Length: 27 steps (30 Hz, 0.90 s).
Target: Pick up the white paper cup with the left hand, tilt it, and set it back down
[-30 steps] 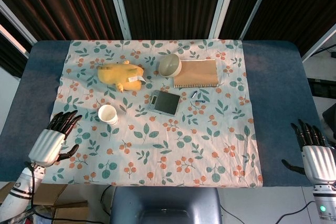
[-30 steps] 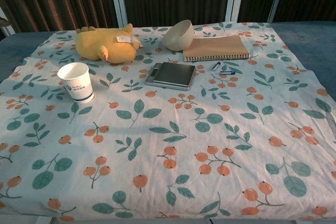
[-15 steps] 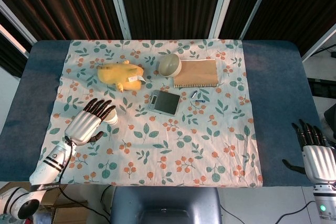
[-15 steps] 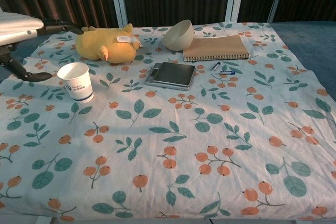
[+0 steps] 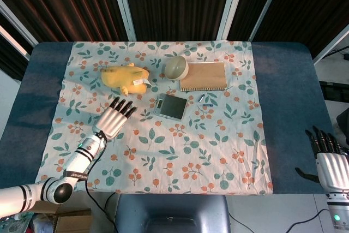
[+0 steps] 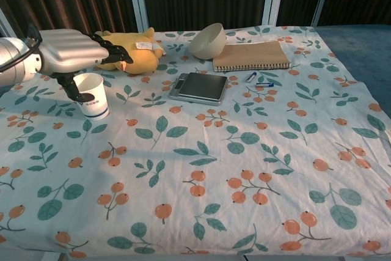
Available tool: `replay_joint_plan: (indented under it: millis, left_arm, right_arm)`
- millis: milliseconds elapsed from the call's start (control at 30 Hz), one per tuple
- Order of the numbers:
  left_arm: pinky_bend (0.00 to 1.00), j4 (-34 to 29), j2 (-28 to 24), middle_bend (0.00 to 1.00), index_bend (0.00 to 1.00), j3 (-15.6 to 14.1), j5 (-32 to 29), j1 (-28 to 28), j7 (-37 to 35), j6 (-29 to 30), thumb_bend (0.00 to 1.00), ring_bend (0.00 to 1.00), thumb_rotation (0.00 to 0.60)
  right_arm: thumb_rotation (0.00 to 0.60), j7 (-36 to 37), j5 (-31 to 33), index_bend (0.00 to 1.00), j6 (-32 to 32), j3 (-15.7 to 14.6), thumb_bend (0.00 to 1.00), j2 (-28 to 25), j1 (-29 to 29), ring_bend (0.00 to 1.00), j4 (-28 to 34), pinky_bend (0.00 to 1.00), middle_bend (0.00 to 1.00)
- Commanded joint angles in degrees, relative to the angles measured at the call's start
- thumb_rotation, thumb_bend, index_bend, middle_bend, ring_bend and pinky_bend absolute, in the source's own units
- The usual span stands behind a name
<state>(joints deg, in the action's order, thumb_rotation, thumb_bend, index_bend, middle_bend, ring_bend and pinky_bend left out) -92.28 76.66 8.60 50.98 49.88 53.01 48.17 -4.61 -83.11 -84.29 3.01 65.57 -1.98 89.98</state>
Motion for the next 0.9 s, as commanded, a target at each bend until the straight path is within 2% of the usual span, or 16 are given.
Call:
replay_joint_plan:
  millis: [33,233,433,600,700,767,900]
  left_arm:
    - [0.0,1.7,1.5,0.0,0.0,-2.3,-6.2,3.1,4.3,0.1,0.33,0.0,0.6]
    - [0.0,3.8,2.8,0.0,0.0,-5.1,-12.6,6.2,9.2,1.8,0.33,0.0,0.6]
    - [0.0,6.0,4.4,0.0,0.0,-7.7,-15.7,7.9,12.5,3.9,0.33,0.0,0.6]
    - [0.0,6.9,5.2,0.01,0.0,-8.9,-15.7,8.4,13.0,5.5,0.33,0.0,0.6]
    - [0.0,7.0,5.4,0.08,0.07,-9.4,-15.6,8.5,12.8,5.9,0.36,0.0,0.6]
    - [0.0,6.9,5.4,0.15,0.14,-9.4,-15.3,8.4,11.8,6.0,0.37,0.0,0.6]
    - [0.0,7.3,5.9,0.23,0.27,-9.1,-12.4,7.6,8.1,6.7,0.38,0.01,0.6]
  right_arm:
    - [0.6,0.0,0.1,0.0,0.2,0.0,0.1,0.1,-0.1,0.0,-0.2,0.0,0.0]
    - [0.6,0.5,0.7,0.0,1.1,0.1,0.09,0.3,-0.3,0.0,-0.6,0.0,0.0]
    - [0.6,0.7,1.0,0.0,1.7,0.2,0.1,0.4,-0.5,0.0,-0.9,0.0,0.0]
    - [0.6,0.6,1.4,0.0,2.5,0.2,0.09,0.3,-0.8,0.0,-0.8,0.0,0.0]
    - [0.6,0.2,1.6,0.0,3.2,0.0,0.09,0.2,-1.0,0.0,-0.7,0.0,0.0]
    - [0.6,0.0,1.9,0.0,3.6,0.0,0.1,0.1,-1.1,0.0,-0.4,0.0,0.0]
    - [0.6,-0.3,2.4,0.0,4.4,-0.1,0.09,-0.2,-1.4,0.0,0.1,0.0,0.0]
